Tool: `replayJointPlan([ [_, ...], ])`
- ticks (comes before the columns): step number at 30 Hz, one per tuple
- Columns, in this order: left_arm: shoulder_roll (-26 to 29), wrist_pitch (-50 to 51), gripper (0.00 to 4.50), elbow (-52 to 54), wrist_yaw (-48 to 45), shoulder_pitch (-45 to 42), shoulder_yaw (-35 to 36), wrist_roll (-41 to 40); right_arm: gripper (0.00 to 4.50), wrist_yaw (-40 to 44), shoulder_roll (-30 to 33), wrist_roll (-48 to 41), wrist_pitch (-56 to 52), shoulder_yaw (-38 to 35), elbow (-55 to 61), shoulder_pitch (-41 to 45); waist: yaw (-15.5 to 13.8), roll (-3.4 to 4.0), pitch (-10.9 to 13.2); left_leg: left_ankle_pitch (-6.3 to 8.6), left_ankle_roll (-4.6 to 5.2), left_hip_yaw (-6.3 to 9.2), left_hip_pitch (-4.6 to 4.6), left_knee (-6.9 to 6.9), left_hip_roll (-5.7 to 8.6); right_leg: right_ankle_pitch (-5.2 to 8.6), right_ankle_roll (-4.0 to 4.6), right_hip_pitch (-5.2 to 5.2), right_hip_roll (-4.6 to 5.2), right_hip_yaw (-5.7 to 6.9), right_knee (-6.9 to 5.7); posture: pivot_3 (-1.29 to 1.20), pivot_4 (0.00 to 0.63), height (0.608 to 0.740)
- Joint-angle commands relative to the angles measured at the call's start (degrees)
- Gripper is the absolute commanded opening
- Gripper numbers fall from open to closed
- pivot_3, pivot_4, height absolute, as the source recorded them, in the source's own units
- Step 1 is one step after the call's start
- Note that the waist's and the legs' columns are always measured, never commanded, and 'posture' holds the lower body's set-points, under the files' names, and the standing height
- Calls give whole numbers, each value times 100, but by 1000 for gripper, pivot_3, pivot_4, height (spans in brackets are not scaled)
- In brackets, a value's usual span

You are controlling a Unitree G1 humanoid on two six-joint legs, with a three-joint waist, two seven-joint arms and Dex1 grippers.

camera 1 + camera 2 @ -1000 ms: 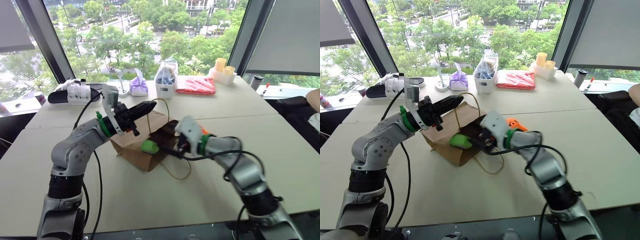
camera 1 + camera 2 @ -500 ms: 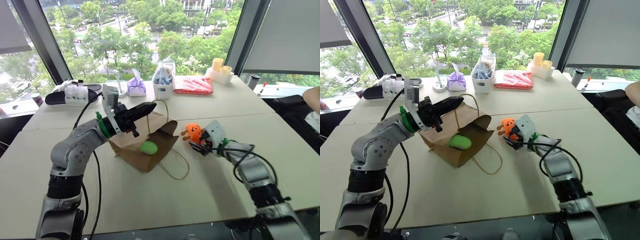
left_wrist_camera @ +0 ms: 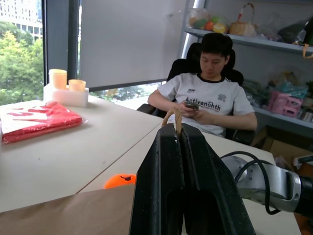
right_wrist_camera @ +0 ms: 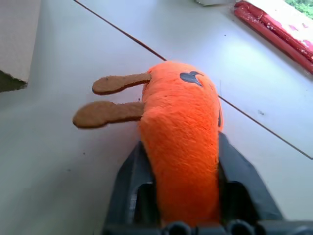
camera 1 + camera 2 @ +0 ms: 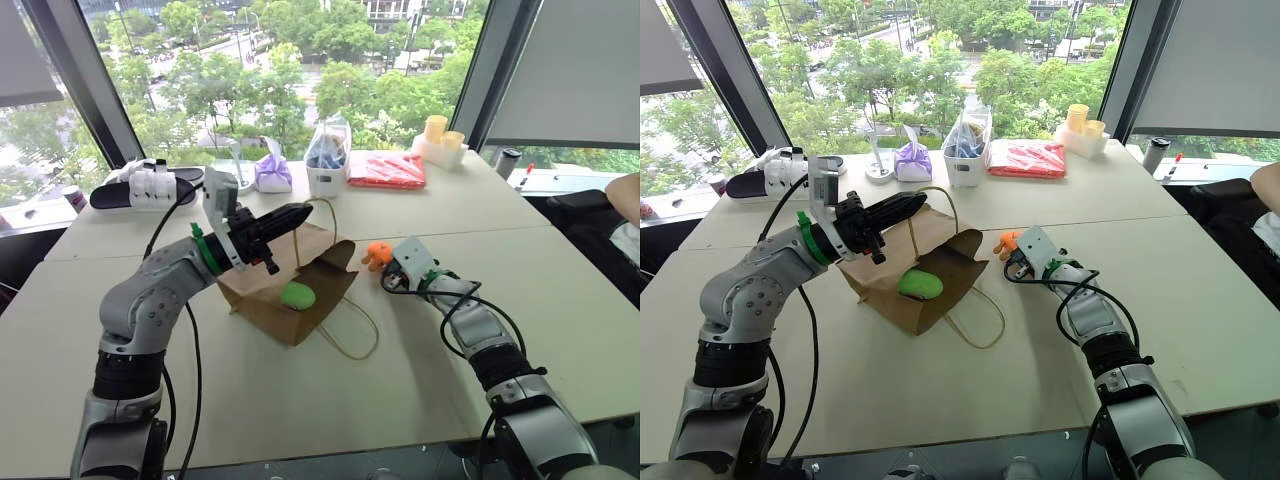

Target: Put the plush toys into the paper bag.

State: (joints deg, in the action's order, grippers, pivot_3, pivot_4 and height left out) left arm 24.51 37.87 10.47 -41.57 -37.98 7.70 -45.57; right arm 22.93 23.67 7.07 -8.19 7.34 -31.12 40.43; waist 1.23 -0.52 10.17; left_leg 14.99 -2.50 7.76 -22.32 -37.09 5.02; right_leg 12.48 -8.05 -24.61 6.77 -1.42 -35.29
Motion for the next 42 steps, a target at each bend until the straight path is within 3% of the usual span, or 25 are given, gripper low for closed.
replayJointPlan([
  [1,15,-136,0,62,-47,-90,62,12,51,284,248,-94,-493,-157,1346,-215,-10,0,0,0,0,0,0,0,0,0,0,0,0,0,0,0,150,740],
  [8,18,-131,0,-173,-132,-268,62,20,51,1246,967,-638,-2639,-252,5428,-1536,-53,1,0,3,5,10,-8,-1,2,0,-1,-2,1,3,4,0,150,740],
  [14,16,-62,0,-292,-213,-408,68,-45,51,1397,1033,-1057,-3814,-117,6862,-1823,-43,0,0,17,30,9,-3,-6,0,1,-1,3,0,4,0,0,150,740],
  [20,-14,0,0,-267,-261,-441,34,-79,51,1021,412,-1006,-3905,496,6455,-1493,-43,0,0,16,28,10,-1,-6,0,1,-1,4,0,5,-3,0,150,740],
  [27,24,341,0,153,-146,-306,98,-399,51,244,-803,-609,-2723,903,4065,-545,-30,-3,-1,2,3,9,1,-3,0,0,0,1,-1,3,-5,0,150,740],
  [37,18,596,0,457,59,-174,155,-728,51,20,-1535,-307,-1252,995,1716,361,-9,-2,-1,-1,-3,11,-1,3,0,0,0,-4,-1,3,-4,0,150,740],
  [40,42,588,0,501,102,-130,158,-760,1153,59,-1643,-323,-1044,947,1351,454,2,-2,-1,-2,-3,11,-1,4,0,0,0,-5,-1,3,-4,0,150,740],
  [42,62,578,0,488,127,-122,194,-765,2163,87,-1603,-215,-1025,1028,1284,442,0,-2,-1,-2,-3,12,-1,4,0,0,0,-5,-2,4,-5,0,150,740],
])
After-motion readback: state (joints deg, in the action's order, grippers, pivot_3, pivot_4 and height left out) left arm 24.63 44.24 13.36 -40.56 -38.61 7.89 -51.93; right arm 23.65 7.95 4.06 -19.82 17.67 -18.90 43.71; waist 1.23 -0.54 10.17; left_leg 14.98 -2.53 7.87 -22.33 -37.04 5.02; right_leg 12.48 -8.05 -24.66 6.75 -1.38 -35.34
